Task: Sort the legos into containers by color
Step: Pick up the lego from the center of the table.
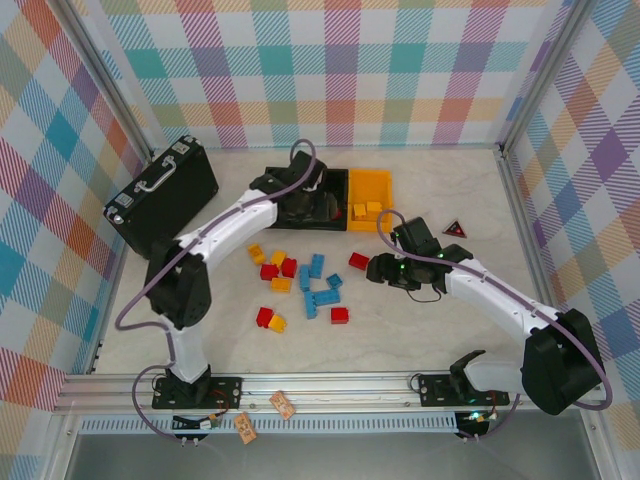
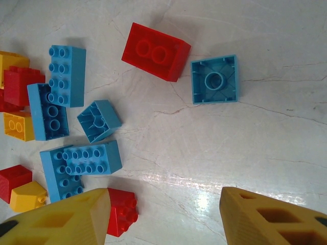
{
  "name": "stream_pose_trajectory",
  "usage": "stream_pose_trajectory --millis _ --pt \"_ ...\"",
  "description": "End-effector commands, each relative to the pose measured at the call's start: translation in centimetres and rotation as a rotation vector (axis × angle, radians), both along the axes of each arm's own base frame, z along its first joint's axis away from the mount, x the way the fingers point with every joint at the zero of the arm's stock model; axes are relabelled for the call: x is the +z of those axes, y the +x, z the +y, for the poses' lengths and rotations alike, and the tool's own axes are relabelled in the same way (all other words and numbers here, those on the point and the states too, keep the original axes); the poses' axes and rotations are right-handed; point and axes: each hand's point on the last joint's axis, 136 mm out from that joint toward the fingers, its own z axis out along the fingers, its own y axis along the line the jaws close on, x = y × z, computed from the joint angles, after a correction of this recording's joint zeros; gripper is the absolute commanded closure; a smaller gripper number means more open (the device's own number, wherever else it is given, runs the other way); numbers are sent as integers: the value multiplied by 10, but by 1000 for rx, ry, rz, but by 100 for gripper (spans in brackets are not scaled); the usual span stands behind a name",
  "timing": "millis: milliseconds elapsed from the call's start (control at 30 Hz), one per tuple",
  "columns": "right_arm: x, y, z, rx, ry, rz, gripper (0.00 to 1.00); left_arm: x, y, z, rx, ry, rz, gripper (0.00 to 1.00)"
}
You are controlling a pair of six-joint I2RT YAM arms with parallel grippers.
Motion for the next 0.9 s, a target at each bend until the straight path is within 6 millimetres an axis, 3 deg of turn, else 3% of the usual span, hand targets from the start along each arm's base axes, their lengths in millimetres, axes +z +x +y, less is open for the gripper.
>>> stream_pose_trajectory --millis 0,200,467,667,867 --pt "8 5 5 16 -2 -20 41 -9 -23 8 -7 -7 32 43" --pt "3 14 10 18 -47 -12 38 -24 -66 35 15 -23 59 43" --pt "-5 42 27 4 -110 23 34 -52 -115 72 81 -33 99 42" --pt "-21 71 40 18 -176 36 28 -62 -131 83 104 -33 118 40" --pt "-37 97 47 128 -272 -35 21 -67 -134 88 112 -11 125 40"
